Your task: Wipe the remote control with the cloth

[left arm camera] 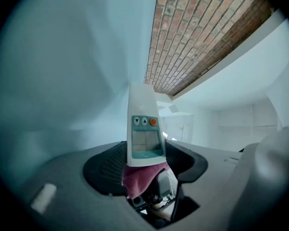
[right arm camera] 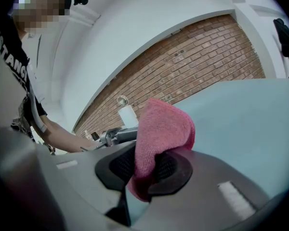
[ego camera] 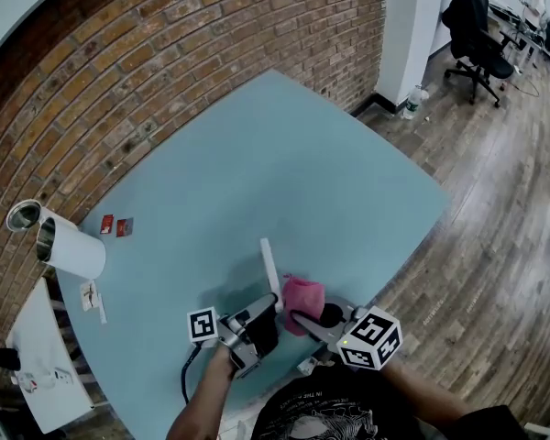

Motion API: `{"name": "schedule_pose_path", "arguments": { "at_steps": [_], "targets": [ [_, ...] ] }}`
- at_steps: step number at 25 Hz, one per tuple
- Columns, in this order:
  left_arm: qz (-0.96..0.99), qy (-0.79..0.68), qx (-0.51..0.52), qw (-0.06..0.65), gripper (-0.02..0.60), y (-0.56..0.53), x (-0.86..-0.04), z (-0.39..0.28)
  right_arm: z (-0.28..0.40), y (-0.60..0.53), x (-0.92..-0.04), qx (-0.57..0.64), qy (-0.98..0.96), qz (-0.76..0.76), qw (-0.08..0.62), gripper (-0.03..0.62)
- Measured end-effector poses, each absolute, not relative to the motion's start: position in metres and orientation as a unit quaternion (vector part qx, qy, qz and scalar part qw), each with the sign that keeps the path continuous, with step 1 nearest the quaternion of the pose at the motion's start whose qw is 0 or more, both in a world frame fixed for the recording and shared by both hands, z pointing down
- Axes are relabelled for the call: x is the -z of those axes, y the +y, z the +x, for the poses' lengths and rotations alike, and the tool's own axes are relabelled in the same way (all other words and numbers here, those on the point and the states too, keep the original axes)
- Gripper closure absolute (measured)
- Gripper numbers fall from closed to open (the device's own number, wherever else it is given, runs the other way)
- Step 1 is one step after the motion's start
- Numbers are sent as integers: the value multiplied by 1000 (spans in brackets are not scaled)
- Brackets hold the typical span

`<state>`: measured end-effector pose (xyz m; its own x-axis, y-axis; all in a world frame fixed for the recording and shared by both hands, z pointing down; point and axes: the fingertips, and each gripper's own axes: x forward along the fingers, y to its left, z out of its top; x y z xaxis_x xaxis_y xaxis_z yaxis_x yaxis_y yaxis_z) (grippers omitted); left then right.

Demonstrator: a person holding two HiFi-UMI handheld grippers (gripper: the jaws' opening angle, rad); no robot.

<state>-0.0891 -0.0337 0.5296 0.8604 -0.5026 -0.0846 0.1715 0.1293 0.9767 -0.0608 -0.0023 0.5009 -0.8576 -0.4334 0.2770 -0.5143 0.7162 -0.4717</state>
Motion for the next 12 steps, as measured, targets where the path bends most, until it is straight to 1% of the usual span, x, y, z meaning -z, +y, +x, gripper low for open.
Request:
{"name": "schedule_pose_path", "arguments": {
  "at_steps": [3,7,9,12],
  "targets": [
    [645,-145,185,727,333,-31,-532,-96,-47,-15,-504,-291,-912,280,66,528],
    [686,-173,82,702,334,-24,-542,-104,-36,-25,-509,-306,-903,296,63,528],
    [708,-191,12,680,334,-19,-551,-110,-35,-27,-511,-311,-900,297,63,528],
    [744,-221,-117,620,334,-13,-566,-122,-35,-31,-512,-316,-899,296,63,528]
  ]
}}
